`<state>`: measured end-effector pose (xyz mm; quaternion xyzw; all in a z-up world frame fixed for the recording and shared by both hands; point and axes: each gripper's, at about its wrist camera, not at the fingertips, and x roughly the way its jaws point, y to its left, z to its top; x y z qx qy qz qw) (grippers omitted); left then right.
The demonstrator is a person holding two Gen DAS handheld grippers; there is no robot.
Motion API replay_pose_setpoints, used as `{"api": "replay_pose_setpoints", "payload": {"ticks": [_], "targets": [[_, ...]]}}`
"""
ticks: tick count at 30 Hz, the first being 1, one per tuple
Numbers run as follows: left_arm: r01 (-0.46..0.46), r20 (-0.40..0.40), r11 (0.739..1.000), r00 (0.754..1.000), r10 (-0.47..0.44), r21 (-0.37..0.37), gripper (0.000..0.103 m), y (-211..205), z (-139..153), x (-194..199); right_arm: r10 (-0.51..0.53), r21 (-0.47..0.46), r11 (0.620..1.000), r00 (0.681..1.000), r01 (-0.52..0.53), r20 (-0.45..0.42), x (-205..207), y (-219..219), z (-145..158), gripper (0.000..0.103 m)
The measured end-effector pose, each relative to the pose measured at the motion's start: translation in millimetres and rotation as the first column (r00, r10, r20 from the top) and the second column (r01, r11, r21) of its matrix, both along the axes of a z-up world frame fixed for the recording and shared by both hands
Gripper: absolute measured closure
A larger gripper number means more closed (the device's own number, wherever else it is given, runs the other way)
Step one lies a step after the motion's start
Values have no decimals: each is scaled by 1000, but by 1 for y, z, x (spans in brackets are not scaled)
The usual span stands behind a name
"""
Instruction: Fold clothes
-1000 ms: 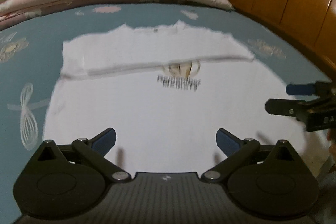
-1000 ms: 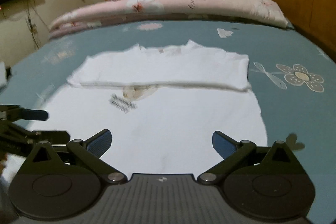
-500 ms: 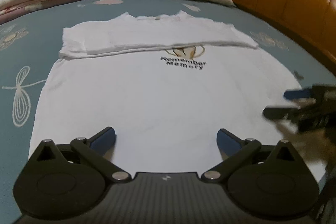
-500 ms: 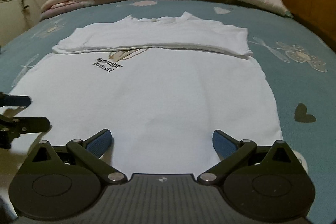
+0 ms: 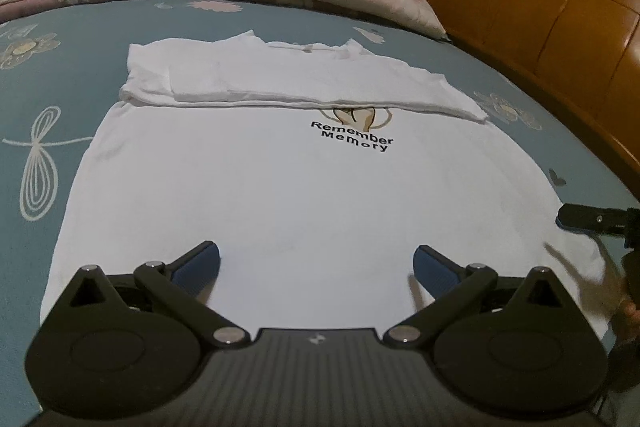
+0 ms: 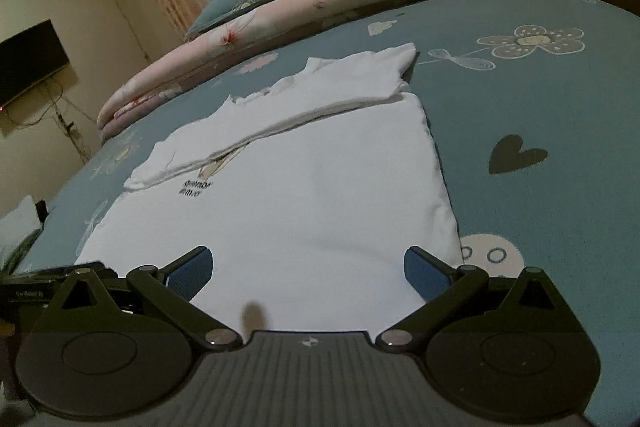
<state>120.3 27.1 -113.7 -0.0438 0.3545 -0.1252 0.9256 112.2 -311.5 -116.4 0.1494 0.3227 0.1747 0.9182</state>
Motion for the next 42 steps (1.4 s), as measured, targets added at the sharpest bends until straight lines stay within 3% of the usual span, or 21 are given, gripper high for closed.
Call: {"api": "replay_pose_setpoints", "payload": {"ticks": [3,5,7,11,17,24,28,32,35,42], "targets": [[56,-53,994,997,-51,96,1,-9,4,5,17,-52,998,1000,-17,3,-2,4,3,0],[51,-95,991,995,-39,120,1,-12,11,6,-43,-23,999,999,43,-17,-7,2,10,0],[15,-84,996,996,-8,88,1,-10,17,-5,-69,22,997,997,70,-18,-17,3,18,0],[15,-63,1000,998,-14,12,1,-13,15,-33,28,83,996,999,-29,19,-41,23,19,0],[46,-20,989,999,-44,139,1,-26,4,-55,75,-83,994,997,-72,29,-50,46,3,0],[5,-28,988,1000,-1,154,1,-11,4,-71,15,-135,991,999,-8,50,-62,36,-1,0],[16,-14,996,1000,-15,93,1,2,8,-81,11,-148,989,998,-3,59,-63,36,-4,0],[-28,-8,1000,1000,28,-5,1,20,16,-74,32,-300,954,996,-7,78,-65,59,-8,0],[-67,-45,997,997,65,-31,1,26,9,-62,14,-320,947,996,16,91,-67,63,-10,0],[-76,-28,996,997,75,-43,1,34,7,-78,12,-324,946,995,21,99,-70,62,-11,0]]}}
